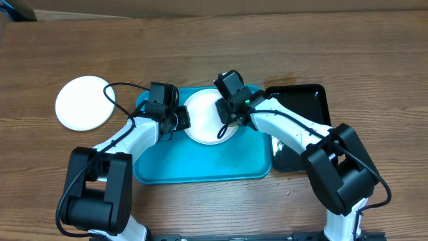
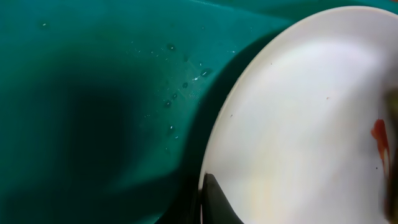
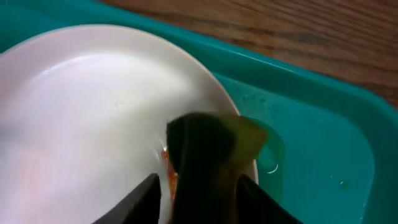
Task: Clean dirty plates on tray and stack at the side
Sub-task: 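Scrub the white plate surface with the sponge in right gripper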
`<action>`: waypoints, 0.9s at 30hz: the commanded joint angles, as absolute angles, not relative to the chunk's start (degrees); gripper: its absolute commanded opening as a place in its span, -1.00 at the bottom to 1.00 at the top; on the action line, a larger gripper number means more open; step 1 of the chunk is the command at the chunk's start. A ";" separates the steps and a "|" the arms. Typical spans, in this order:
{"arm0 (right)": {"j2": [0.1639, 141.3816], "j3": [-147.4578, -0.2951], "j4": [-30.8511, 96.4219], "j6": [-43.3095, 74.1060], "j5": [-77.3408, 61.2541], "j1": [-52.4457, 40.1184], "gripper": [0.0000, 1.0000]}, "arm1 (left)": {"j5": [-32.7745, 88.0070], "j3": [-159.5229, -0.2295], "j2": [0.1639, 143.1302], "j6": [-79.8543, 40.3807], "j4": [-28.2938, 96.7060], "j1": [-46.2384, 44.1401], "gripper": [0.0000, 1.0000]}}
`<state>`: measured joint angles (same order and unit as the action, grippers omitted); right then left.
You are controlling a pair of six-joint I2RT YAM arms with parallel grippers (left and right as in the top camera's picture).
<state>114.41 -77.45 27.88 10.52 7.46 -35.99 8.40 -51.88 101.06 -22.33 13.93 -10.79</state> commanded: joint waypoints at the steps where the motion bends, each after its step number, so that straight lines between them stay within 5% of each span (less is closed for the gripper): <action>1: 114.89 -77.91 27.07 10.17 7.79 -35.90 -0.04 | 8.99 -51.62 101.89 -22.22 14.04 -10.92 -0.92; 9: 114.93 -77.58 30.39 10.20 10.41 -35.24 -0.14 | 8.99 -51.62 101.89 -22.22 14.02 -10.92 -0.92; 19: 115.22 -76.44 30.28 10.46 9.37 -35.31 -0.85 | 8.82 -51.62 101.89 -22.22 14.02 -10.92 -0.92; 23: 115.68 -76.44 30.33 12.25 7.40 -35.35 -0.81 | 8.82 -51.59 101.89 -22.22 14.02 -10.92 -0.92; 27: 116.90 -76.44 30.35 12.45 7.25 -35.75 -0.31 | 8.80 -51.59 101.89 -22.22 14.02 -10.92 -0.92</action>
<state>115.13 -77.10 30.41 11.94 7.75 -35.66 8.80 -51.88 101.06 -22.31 13.93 -10.79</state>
